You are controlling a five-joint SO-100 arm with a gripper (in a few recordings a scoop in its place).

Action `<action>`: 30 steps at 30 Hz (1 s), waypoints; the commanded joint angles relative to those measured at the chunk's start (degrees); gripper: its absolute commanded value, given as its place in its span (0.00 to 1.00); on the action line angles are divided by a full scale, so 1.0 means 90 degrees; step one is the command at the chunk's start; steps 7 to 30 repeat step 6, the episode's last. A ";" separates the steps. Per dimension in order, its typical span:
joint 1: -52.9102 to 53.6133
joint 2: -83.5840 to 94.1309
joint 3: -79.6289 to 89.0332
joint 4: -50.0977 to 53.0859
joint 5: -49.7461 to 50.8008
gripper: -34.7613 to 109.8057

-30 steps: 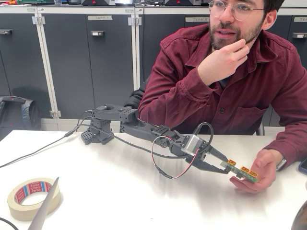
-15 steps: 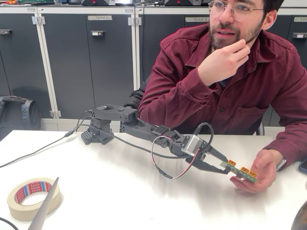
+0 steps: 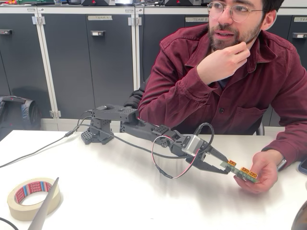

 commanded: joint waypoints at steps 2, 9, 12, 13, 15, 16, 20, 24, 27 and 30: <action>-0.0029 0.0596 -0.0146 0.0000 0.0029 0.21; -0.0020 0.0596 -0.0146 0.0010 0.0029 0.21; -0.0020 0.0596 -0.0146 0.0010 0.0029 0.21; -0.0020 0.0596 -0.0146 0.0010 0.0029 0.21; -0.0020 0.0596 -0.0146 0.0010 0.0029 0.21; -0.0020 0.0596 -0.0146 0.0010 0.0029 0.21; -0.0020 0.0596 -0.0146 0.0010 0.0029 0.21; -0.0020 0.0596 -0.0146 0.0010 0.0029 0.21; -0.0020 0.0596 -0.0146 0.0010 0.0029 0.21; -0.0020 0.0596 -0.0146 0.0010 0.0029 0.21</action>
